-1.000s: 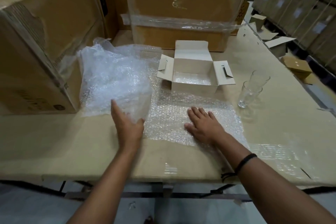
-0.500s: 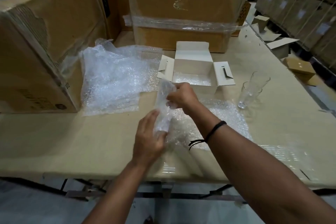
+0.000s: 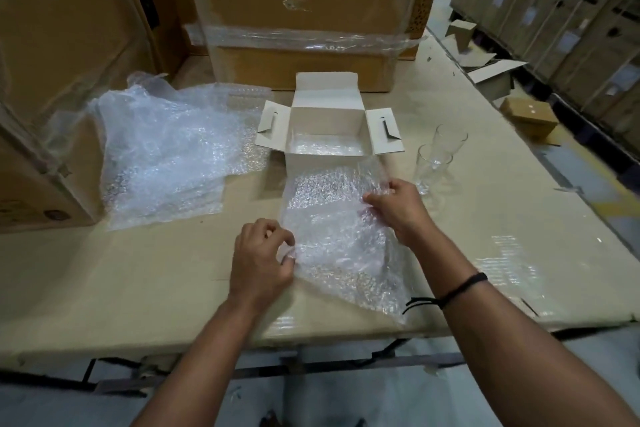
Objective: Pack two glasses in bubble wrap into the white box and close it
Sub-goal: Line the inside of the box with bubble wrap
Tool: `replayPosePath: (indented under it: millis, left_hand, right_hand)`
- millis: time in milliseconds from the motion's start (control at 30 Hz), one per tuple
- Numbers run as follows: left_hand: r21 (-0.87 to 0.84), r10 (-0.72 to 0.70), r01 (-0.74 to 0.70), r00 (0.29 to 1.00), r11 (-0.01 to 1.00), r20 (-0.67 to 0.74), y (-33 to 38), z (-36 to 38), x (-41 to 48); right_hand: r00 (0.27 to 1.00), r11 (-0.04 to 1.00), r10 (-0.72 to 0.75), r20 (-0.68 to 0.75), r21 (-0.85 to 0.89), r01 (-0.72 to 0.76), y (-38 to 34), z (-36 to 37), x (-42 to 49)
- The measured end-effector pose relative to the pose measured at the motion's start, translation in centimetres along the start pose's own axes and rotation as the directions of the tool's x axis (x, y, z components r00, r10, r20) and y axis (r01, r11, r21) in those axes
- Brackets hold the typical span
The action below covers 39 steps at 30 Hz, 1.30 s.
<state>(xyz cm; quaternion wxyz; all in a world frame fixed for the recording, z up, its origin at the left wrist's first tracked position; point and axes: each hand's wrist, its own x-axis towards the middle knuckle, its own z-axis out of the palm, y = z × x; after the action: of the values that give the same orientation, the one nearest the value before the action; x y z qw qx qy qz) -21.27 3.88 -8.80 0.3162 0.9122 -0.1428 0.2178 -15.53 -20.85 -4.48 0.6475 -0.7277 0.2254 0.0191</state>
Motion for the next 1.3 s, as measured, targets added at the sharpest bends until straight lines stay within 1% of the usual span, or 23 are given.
replayPosePath:
  millis: [67, 167, 267, 300, 400, 467, 533, 633, 700, 767, 800, 867, 900, 933, 967, 1000, 1033, 1100, 1133, 1167, 1233, 1267, 1300]
  left_hand:
    - [-0.005, -0.064, 0.065, 0.996, 0.998, 0.055, 0.0, 0.2, 0.0]
    - [-0.11, -0.194, 0.197, 0.98, 0.974, 0.036, 0.2, -0.1, 0.2]
    - [-0.158, -0.204, 0.196, 0.978, 0.968, -0.037, 0.4, -0.4, 0.1]
    - [-0.16, -0.207, 0.196, 0.977, 0.967, -0.051, 0.4, -0.6, 0.1]
    - [-0.07, -0.169, 0.171, 0.985, 0.983, 0.026, 0.0, -1.0, -0.1]
    - [-0.01, -0.065, 0.066, 0.992, 0.998, 0.11, -0.3, -1.0, -0.3]
    - [-0.033, -0.013, 0.019, 0.985, 0.999, 0.171, -0.7, -0.8, -0.4]
    - [-0.006, 0.066, -0.066, 0.966, 0.998, 0.249, -0.9, -0.5, -0.4]
    - [0.046, 0.111, -0.132, 0.944, 0.99, 0.311, -1.1, -0.5, -0.4]
    - [0.027, 0.108, -0.124, 0.939, 0.992, 0.327, -1.2, -0.8, -0.4]
    - [0.001, 0.084, -0.088, 0.949, 0.996, 0.304, -1.1, -1.0, -0.4]
    - [-0.014, 0.001, 0.002, 0.977, 1.0, 0.215, -1.0, -1.0, -0.3]
    - [0.023, -0.064, 0.06, 0.983, 0.998, 0.173, -0.8, -0.9, -0.2]
    - [0.096, -0.149, 0.136, 0.977, 0.986, 0.152, -0.6, -0.8, -0.1]
    - [0.19, -0.249, 0.218, 0.956, 0.957, 0.158, -0.4, -0.7, 0.2]
    - [0.293, -0.336, 0.275, 0.923, 0.916, 0.185, -0.3, -0.7, 0.4]
    - [0.375, -0.394, 0.296, 0.893, 0.878, 0.218, -0.2, -0.8, 0.6]
    - [0.426, -0.429, 0.299, 0.867, 0.854, 0.252, -0.2, -0.8, 0.7]
    - [0.39, -0.428, 0.312, 0.867, 0.867, 0.257, -0.1, -0.9, 0.9]
    - [0.296, -0.418, 0.34, 0.87, 0.893, 0.261, 0.1, -0.9, 1.1]
    - [-0.039, -0.394, 0.418, 0.88, 0.907, 0.267, 0.2, -1.2, 1.6]
    - [-0.218, -0.382, 0.442, 0.885, 0.87, 0.266, 0.1, -1.4, 1.9]
    - [-0.346, -0.377, 0.442, 0.894, 0.828, 0.241, -0.1, -1.8, 2.3]
  right_hand:
    - [1.0, 1.0, 0.02, 0.016, -0.003, -0.02, 0.9, -0.7, -0.4]
    - [0.999, 0.998, 0.029, 0.03, 0.047, -0.031, 1.4, -0.9, -1.1]
    - [0.998, 0.995, 0.048, 0.045, 0.083, -0.052, 1.6, -0.7, -1.2]
    - [0.998, 0.998, 0.045, 0.034, 0.051, -0.046, 1.6, -0.6, -1.3]
    - [0.998, 0.984, -0.008, -0.066, -0.177, -0.004, 1.4, -0.4, -1.4]
    - [0.993, 0.966, -0.044, -0.106, -0.26, 0.015, 1.4, -0.6, -1.4]
    - [0.98, 0.927, -0.101, -0.171, -0.374, 0.03, 1.7, -1.2, -1.5]
    - [0.957, 0.822, -0.203, -0.206, -0.567, 0.052, 2.4, -1.9, -2.0]
    - [0.961, 0.717, -0.226, -0.161, -0.695, 0.052, 2.8, -2.2, -2.7]
    - [0.961, 0.639, -0.249, -0.123, -0.766, 0.068, 3.3, -2.5, -3.2]
    - [0.951, 0.619, -0.284, -0.125, -0.781, 0.082, 3.5, -2.5, -3.4]
    - [0.894, 0.582, -0.426, -0.136, -0.798, 0.156, 3.5, -2.4, -3.6]
    - [0.863, 0.543, -0.491, -0.118, -0.816, 0.197, 3.4, -2.3, -3.7]
    - [0.85, 0.474, -0.522, -0.064, -0.851, 0.227, 3.4, -2.2, -3.7]
    - [0.861, 0.384, -0.508, 0.019, -0.89, 0.246, 3.4, -2.0, -3.7]
    - [0.886, 0.3, -0.453, 0.096, -0.92, 0.253, 3.5, -1.9, -3.6]
    - [0.91, 0.249, -0.391, 0.136, -0.937, 0.246, 3.5, -1.9, -3.5]
    - [0.928, 0.238, -0.349, 0.127, -0.946, 0.219, 3.2, -1.8, -3.4]
    - [0.927, 0.258, -0.358, 0.109, -0.943, 0.21, 3.0, -1.7, -3.3]
    - [0.924, 0.285, -0.369, 0.1, -0.934, 0.214, 2.6, -1.4, -3.3]
    - [0.904, 0.356, -0.411, 0.117, -0.893, 0.277, 1.4, -0.7, -3.1]
    - [0.895, 0.405, -0.423, 0.143, -0.854, 0.328, 0.7, -0.3, -3.1]
    - [0.892, 0.483, -0.418, 0.174, -0.789, 0.38, -0.3, 0.1, -3.0]
